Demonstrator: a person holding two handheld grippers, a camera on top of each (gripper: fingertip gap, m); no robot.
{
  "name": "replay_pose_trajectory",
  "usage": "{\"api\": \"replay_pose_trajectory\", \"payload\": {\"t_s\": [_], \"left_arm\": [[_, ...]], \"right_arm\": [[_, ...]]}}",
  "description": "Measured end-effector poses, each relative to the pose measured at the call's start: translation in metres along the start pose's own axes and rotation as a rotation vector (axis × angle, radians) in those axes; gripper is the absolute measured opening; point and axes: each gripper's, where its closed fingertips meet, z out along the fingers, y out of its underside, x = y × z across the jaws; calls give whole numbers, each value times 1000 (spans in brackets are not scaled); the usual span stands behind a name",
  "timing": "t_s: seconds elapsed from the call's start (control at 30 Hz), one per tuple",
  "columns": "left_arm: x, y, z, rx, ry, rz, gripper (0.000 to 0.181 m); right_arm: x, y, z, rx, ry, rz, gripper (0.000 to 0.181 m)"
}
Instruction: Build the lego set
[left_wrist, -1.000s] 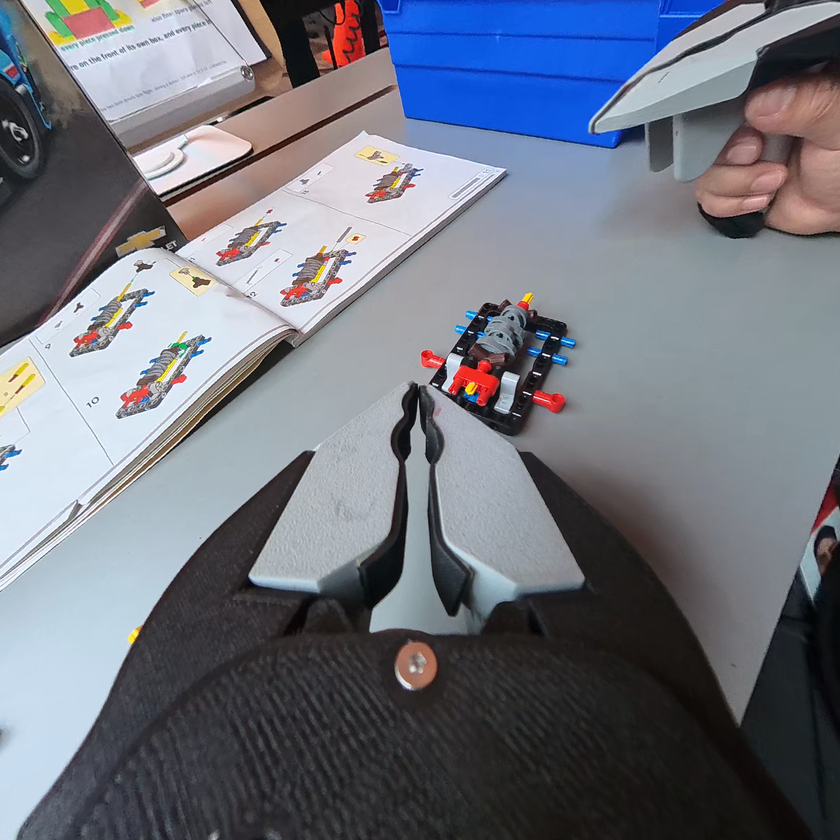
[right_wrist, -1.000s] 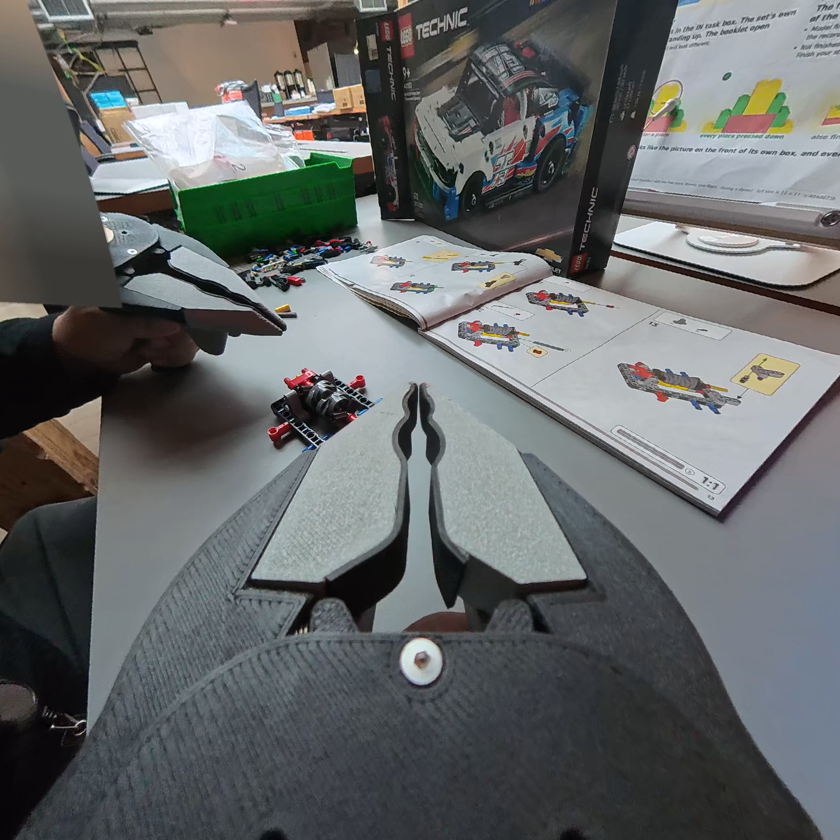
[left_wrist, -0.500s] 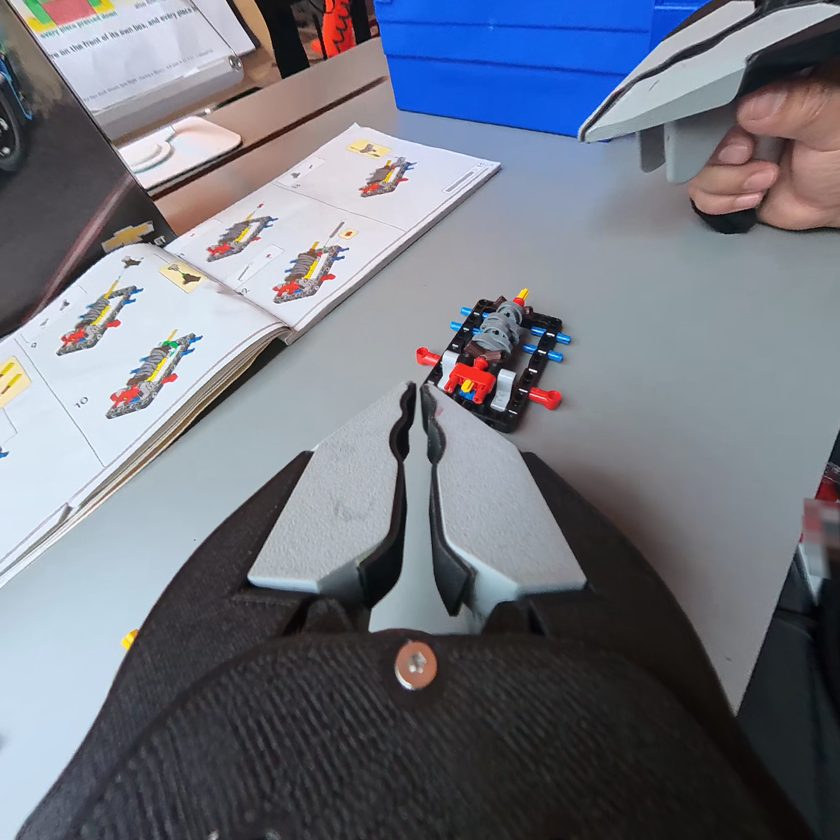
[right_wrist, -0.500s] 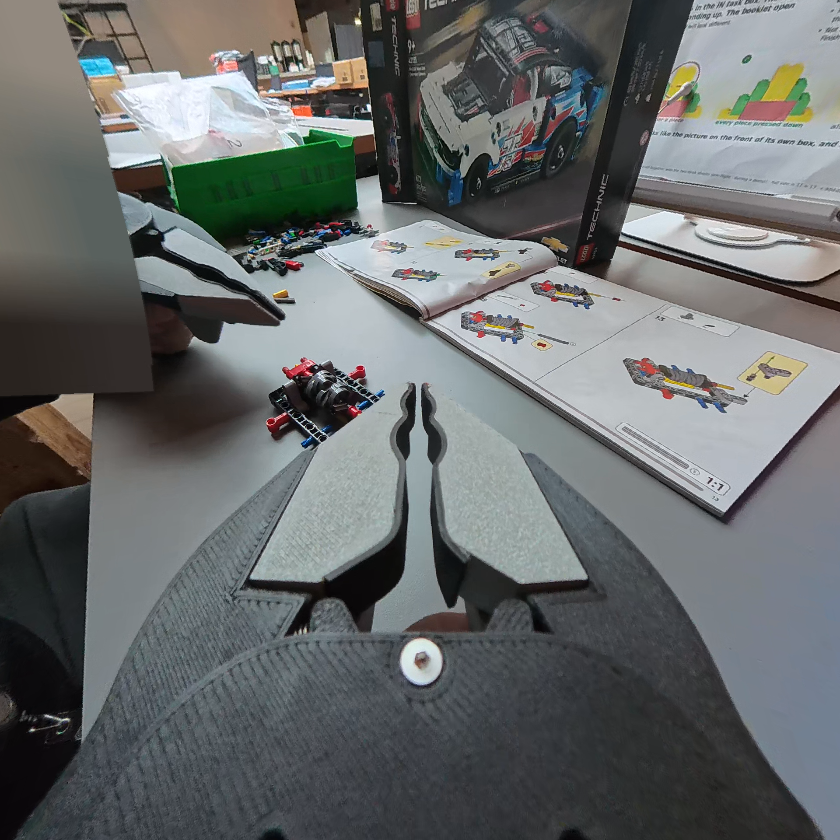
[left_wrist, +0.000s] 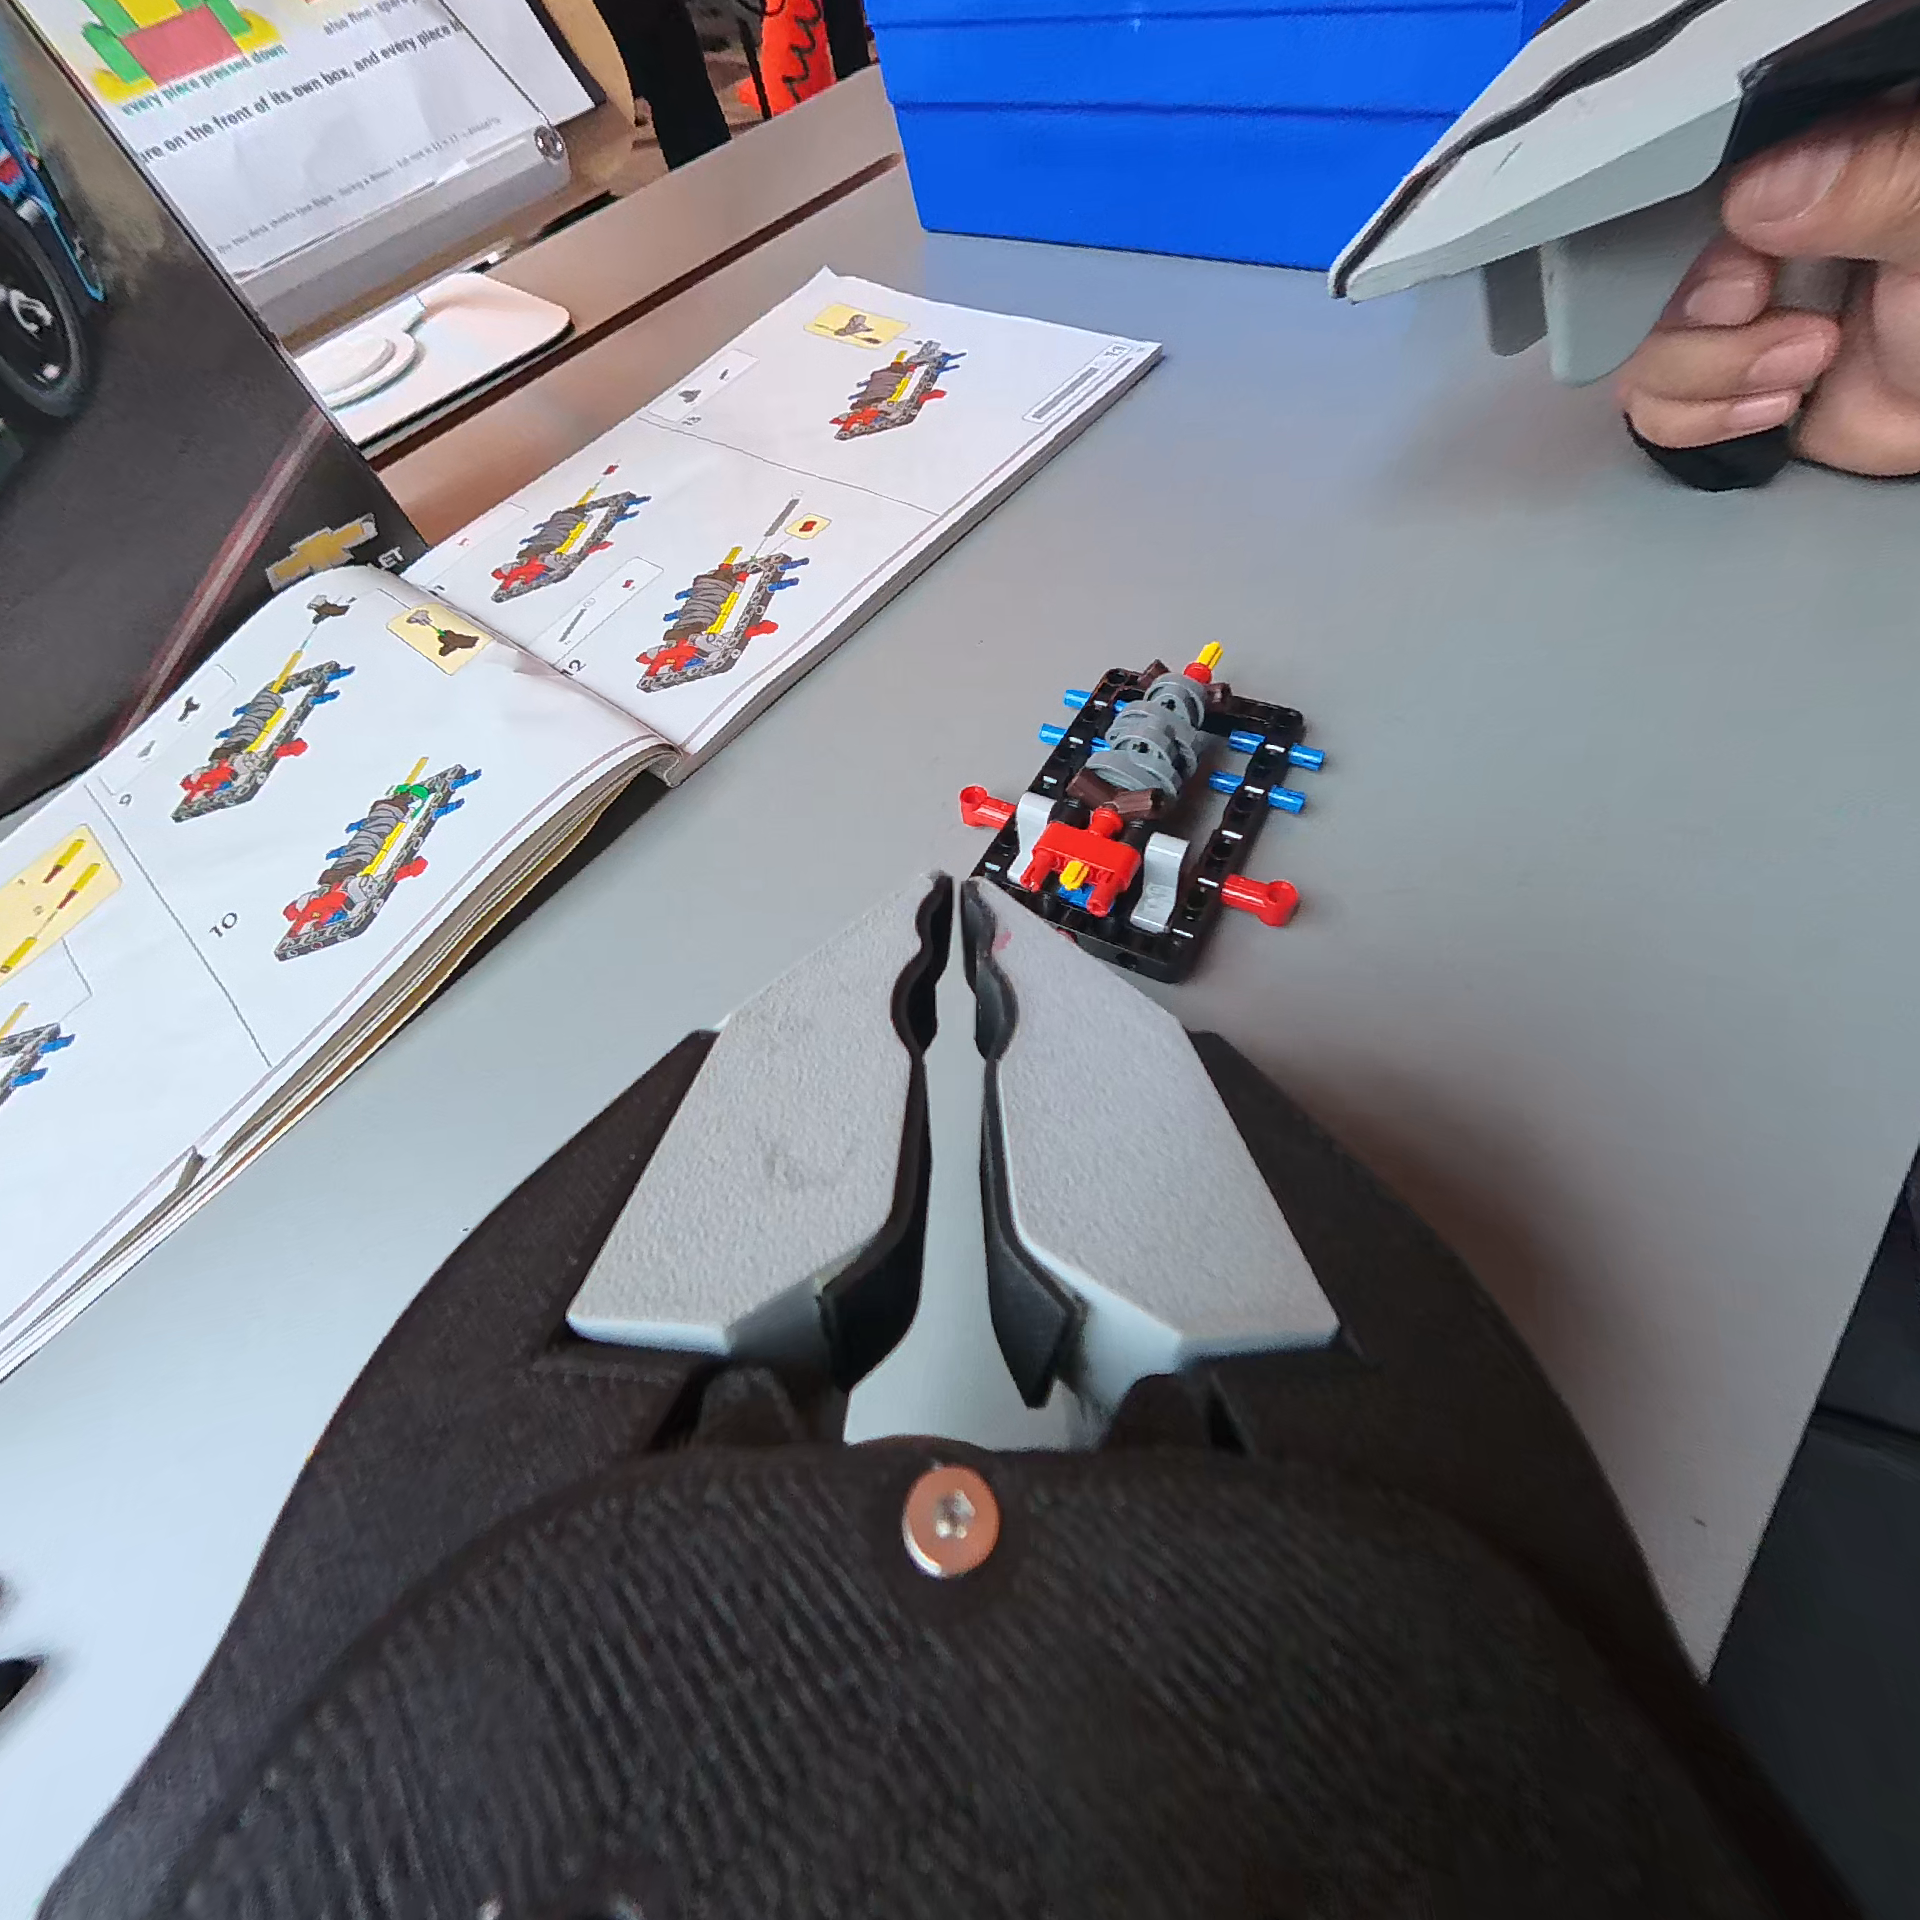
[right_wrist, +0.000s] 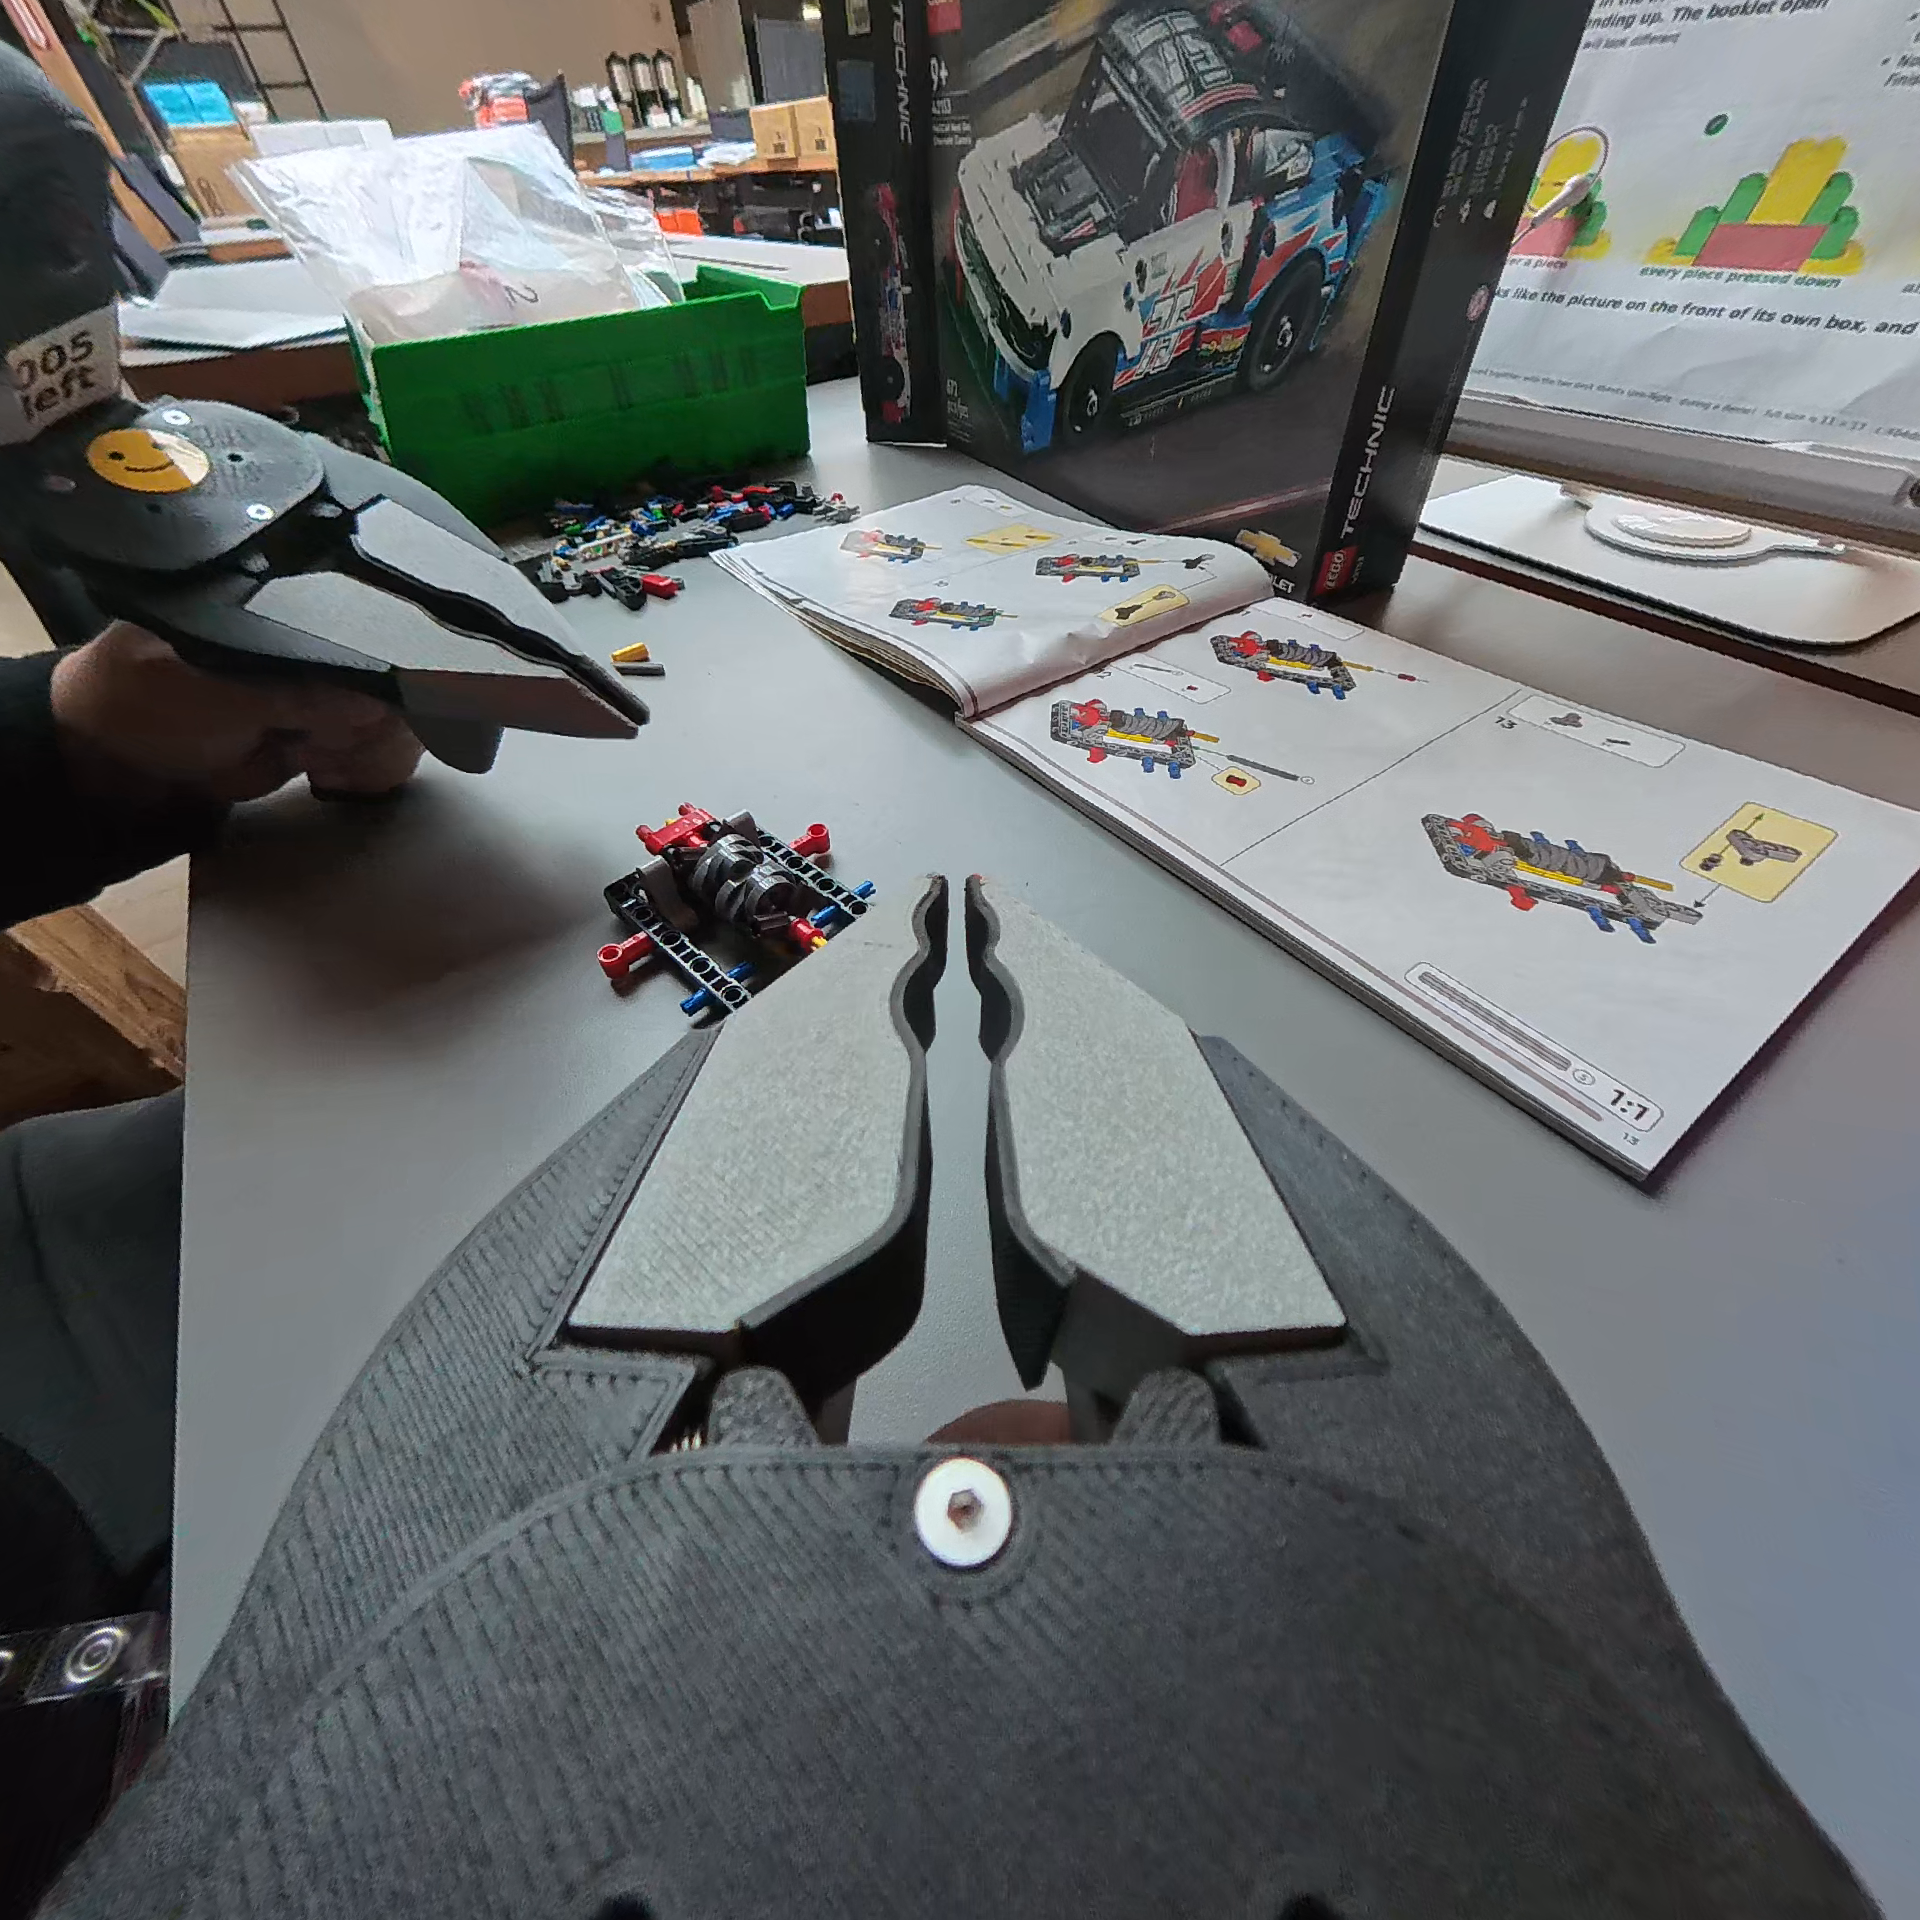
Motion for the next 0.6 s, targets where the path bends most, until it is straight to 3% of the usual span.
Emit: {"api": "replay_pose_trajectory", "payload": {"t_s": [0.6], "left_arm": [[-4, -3, -3, 29, -16, -18, 0]], "right_arm": [[-1, 1, 2, -7, -4, -8, 0]]}}
